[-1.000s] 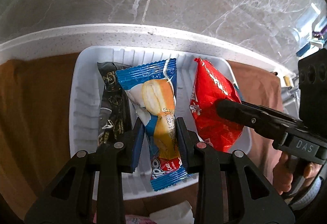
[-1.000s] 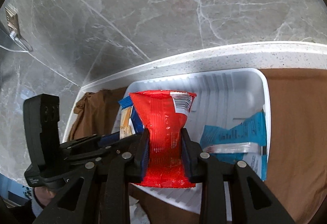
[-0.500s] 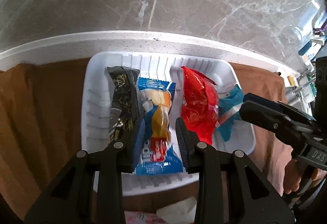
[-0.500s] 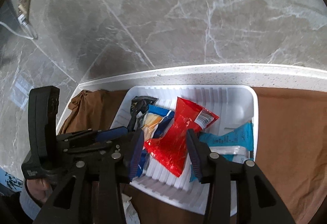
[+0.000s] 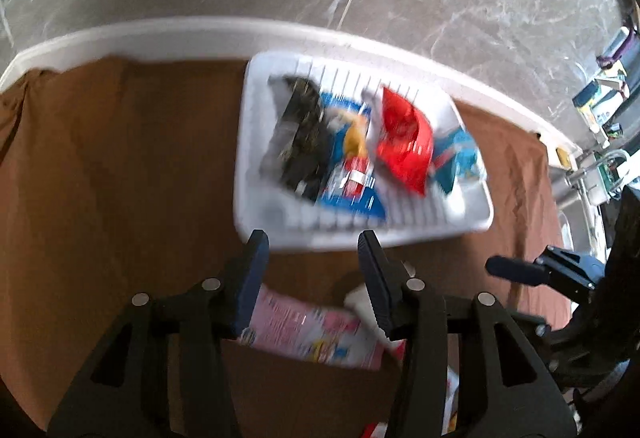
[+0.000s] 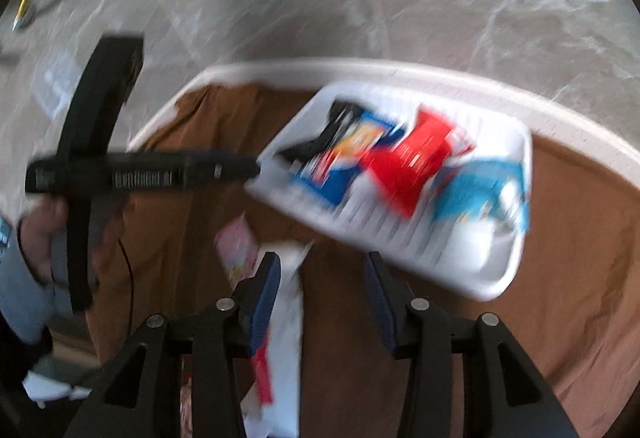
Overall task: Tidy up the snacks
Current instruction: 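Grasp the pink Pororo bar with the left tool while the right tool grasps the white-red stick packet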
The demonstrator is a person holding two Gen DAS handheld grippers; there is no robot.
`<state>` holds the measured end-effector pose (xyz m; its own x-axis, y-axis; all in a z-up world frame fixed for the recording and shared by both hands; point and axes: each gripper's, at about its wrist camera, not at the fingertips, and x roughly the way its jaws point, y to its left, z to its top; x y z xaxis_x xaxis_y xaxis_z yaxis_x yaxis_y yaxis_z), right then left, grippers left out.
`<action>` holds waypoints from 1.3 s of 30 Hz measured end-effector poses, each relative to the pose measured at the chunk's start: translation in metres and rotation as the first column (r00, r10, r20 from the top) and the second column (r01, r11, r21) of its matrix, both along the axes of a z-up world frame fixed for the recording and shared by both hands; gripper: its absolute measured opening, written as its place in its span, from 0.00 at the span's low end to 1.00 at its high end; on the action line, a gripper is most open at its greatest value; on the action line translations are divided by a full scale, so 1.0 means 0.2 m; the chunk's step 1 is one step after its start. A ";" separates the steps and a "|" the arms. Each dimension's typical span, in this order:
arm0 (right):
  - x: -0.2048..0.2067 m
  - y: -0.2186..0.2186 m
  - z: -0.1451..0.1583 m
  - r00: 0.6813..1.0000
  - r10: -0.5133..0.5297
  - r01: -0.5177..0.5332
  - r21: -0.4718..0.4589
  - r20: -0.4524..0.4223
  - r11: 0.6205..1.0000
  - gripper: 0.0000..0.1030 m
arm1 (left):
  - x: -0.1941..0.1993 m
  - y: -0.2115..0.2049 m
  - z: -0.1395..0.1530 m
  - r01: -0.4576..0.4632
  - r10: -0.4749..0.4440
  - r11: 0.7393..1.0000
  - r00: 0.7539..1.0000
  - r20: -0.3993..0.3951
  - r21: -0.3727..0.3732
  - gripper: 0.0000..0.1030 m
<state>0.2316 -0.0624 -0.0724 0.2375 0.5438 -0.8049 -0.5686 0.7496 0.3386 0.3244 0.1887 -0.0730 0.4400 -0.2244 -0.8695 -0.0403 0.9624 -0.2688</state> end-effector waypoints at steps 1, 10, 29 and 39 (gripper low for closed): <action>-0.04 0.02 -0.02 1.000 0.022 -0.022 -0.014 -0.010 1.000 0.46 | -0.03 0.01 -0.02 0.002 -0.002 1.000 1.000 -0.014 0.008 0.43; -0.21 0.13 -0.17 0.994 0.103 -0.107 -0.086 -0.047 0.991 0.46 | -0.25 0.08 -0.12 -0.006 0.008 0.999 0.998 -0.062 0.042 0.43; -0.17 0.14 -0.29 0.990 0.092 -0.104 -0.111 -0.109 0.988 0.27 | -0.35 0.07 -0.25 -0.073 0.058 0.994 0.985 -0.165 -0.085 0.43; -0.14 0.04 -0.26 0.993 0.047 -0.055 -0.069 -0.107 0.996 0.20 | -0.24 -0.01 -0.35 -0.153 0.111 0.969 0.971 -0.214 -0.192 0.50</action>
